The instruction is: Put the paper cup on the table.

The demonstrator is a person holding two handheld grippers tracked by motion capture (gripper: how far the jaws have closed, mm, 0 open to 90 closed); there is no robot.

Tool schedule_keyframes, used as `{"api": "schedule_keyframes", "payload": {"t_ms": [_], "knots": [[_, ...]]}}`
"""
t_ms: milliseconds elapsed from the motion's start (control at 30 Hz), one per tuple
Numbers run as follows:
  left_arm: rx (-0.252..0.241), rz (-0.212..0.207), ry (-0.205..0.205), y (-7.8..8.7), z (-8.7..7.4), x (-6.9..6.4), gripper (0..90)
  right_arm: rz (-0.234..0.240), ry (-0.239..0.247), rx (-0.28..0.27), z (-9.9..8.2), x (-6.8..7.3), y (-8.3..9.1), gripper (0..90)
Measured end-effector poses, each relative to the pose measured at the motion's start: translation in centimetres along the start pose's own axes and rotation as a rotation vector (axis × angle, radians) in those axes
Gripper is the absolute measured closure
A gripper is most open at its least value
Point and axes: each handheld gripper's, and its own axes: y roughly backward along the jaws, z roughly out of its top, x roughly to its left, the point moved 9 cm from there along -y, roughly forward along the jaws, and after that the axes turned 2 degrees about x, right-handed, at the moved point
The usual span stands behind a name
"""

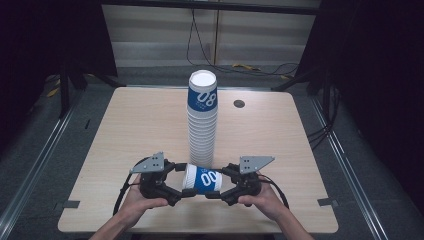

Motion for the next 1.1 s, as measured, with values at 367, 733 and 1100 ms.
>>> {"api": "schedule_keyframes", "payload": {"t_ms": [367, 733, 1100], "knots": [[0.016, -0.003, 0.005, -0.22, -0.15, -0.01, 12.8, 0.0, 0.009, 0.001, 0.03, 0.1, -0.04, 28.4], [0.035, -0.032, 0.0, 0.2, -0.12, -0.28, 18.0, 0.009, 0.009, 0.03, -0.17, 0.24, -0.14, 28.7], [0.03, -0.026, 0.013, 0.54, 0.08, -0.28, 20.4, 0.006, -0.032, 0.101, -0.8, 0.31, -0.51, 19.6]]}}
